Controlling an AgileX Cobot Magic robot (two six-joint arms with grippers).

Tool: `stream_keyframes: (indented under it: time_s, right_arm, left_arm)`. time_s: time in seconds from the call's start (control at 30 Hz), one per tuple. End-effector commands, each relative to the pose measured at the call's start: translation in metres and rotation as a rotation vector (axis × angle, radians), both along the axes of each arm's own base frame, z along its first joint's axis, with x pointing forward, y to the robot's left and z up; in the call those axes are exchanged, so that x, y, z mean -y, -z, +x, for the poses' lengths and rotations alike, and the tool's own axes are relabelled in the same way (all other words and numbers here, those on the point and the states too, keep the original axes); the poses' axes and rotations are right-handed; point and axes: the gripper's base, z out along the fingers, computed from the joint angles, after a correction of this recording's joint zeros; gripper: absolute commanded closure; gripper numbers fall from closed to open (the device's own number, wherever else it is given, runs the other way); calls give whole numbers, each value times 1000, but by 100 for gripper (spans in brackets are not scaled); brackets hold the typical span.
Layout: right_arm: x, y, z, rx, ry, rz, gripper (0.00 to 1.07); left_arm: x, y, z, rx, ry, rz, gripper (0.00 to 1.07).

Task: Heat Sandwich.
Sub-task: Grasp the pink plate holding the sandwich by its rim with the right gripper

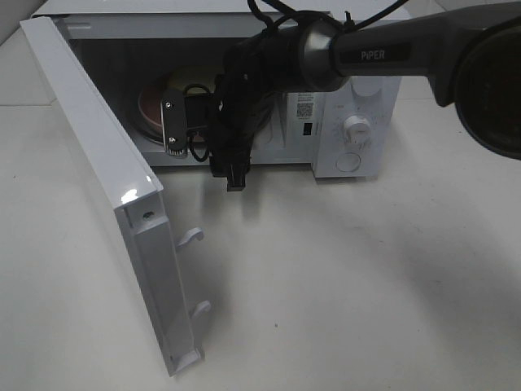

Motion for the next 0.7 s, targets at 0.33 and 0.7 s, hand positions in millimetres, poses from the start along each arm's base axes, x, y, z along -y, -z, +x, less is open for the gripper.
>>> stream_keyframes:
  time_s: [0.33, 0.7]
  right_arm:
    - [1, 1, -2, -32, 18, -21, 107]
    - [2, -4, -2, -27, 14, -25, 107]
  left_arm:
    - [-1, -1, -2, 28, -10, 1, 9]
    - [-1, -1, -2, 28, -10, 1, 9]
